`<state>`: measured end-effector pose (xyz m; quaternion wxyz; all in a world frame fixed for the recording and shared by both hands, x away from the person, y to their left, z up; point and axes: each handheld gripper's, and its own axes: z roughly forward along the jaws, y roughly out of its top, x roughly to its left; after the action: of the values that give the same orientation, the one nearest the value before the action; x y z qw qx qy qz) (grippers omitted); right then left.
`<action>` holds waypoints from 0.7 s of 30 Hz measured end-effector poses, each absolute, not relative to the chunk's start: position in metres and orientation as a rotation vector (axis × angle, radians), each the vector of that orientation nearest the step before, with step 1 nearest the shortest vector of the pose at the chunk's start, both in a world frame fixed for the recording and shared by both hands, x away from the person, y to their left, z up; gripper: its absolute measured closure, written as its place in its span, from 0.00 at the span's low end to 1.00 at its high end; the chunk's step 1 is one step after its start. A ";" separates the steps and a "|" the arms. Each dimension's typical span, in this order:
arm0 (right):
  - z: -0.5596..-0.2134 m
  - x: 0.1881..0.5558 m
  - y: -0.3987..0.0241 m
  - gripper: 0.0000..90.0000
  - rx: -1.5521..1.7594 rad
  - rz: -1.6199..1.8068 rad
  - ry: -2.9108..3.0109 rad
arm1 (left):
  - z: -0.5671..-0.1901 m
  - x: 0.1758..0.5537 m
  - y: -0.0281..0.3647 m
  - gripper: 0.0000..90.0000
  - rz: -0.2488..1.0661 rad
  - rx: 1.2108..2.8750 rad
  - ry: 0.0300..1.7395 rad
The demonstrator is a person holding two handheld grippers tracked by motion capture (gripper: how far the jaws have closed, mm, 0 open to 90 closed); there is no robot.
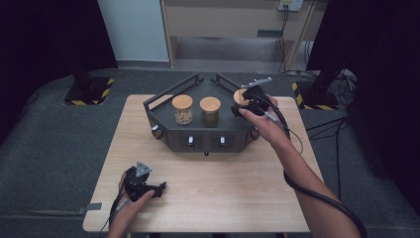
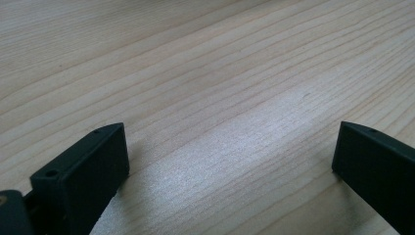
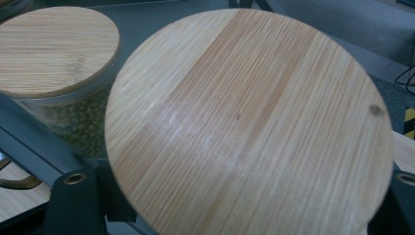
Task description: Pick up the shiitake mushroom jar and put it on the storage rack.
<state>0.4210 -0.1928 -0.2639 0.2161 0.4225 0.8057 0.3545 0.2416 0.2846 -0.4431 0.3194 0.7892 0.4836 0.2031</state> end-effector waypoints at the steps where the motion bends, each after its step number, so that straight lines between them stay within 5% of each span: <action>1: -0.265 0.422 -0.193 0.28 1.172 0.983 2.232 | -0.443 0.242 0.285 0.00 0.534 2.075 1.271; 21: -0.276 0.429 -0.190 0.28 1.197 0.991 2.250 | -0.443 0.242 0.285 0.00 0.534 2.075 1.270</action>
<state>0.4292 -0.1898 -0.2756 0.2020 0.4286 0.8059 0.3550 0.2417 0.2848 -0.4432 0.3196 0.7894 0.4832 0.2030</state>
